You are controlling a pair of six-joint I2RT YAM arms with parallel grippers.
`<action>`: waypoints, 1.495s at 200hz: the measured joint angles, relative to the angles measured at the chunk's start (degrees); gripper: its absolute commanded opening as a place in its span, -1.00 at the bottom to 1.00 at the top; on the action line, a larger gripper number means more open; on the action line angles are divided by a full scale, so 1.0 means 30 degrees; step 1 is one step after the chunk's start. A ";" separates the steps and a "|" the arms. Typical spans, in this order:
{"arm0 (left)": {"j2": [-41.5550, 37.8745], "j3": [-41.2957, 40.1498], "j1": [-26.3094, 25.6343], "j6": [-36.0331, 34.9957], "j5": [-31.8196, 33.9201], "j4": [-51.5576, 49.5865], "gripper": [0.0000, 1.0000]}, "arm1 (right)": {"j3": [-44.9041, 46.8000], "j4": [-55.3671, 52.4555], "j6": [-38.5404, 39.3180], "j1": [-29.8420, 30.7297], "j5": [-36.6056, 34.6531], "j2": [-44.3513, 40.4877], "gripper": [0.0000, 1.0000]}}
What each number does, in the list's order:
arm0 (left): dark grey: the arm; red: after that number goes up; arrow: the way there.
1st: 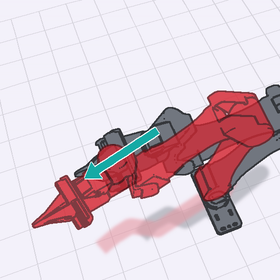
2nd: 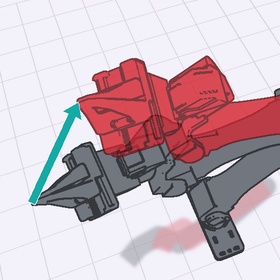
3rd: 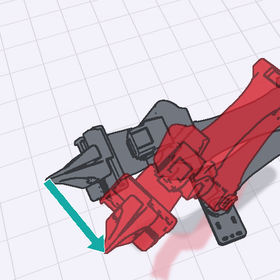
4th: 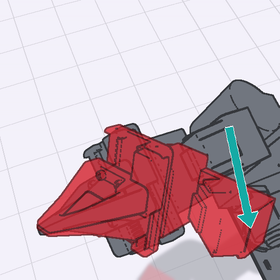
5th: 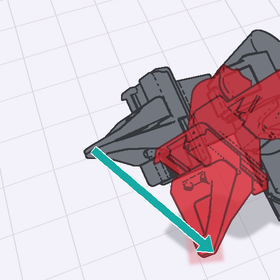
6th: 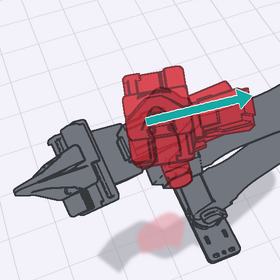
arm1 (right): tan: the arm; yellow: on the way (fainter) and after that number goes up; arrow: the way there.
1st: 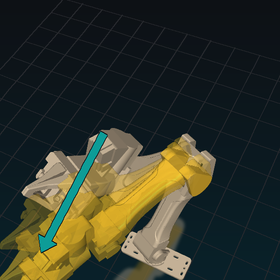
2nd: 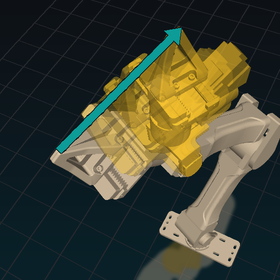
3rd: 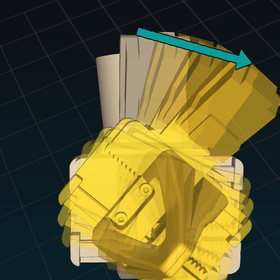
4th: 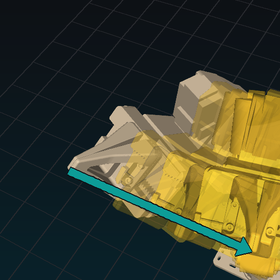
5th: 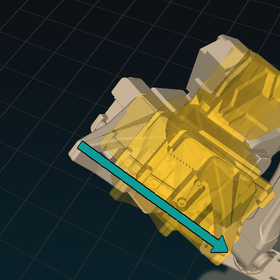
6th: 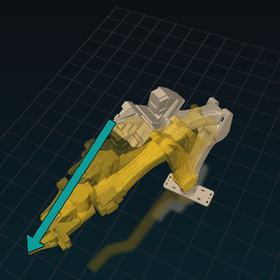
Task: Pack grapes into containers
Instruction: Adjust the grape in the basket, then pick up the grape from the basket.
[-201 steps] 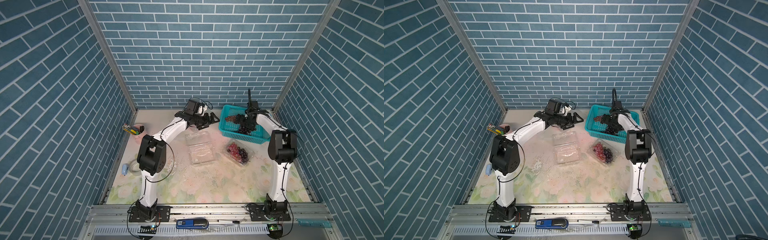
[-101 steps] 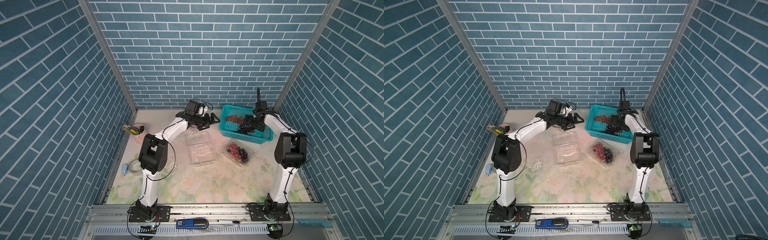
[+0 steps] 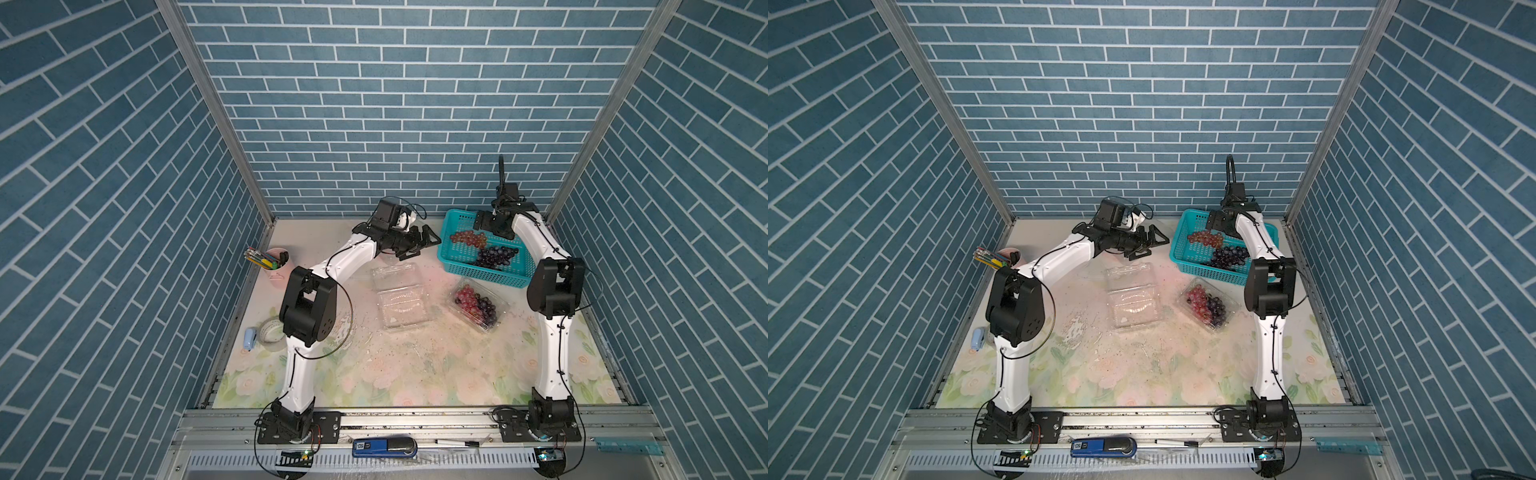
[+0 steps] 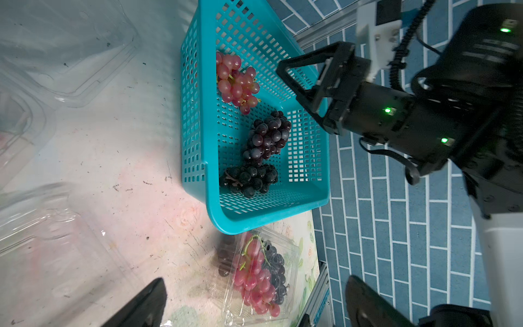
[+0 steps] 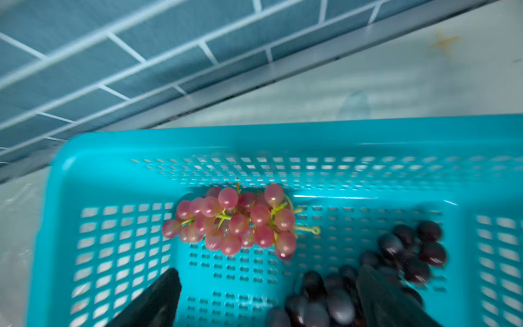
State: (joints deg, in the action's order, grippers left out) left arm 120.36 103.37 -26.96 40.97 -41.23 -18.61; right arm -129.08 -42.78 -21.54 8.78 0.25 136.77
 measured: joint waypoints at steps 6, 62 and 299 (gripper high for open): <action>0.0000 0.0000 0.0000 -0.0007 0.0000 0.0000 0.99 | -0.0335 -0.0175 0.0058 0.0066 0.0007 0.0474 0.96; 0.0000 -0.0007 0.0000 0.0000 -0.0080 0.0015 0.99 | -0.2178 -0.1056 0.0299 0.0219 0.0641 0.2718 0.93; 0.0474 -0.0124 0.0270 0.0357 -0.0401 0.0168 0.99 | 0.3548 0.2215 -0.0087 0.1158 0.5297 -0.1239 0.96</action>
State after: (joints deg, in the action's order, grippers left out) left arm 121.78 103.00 -26.15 42.04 -42.44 -18.11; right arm -118.43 -36.14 -21.80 12.25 16.14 133.05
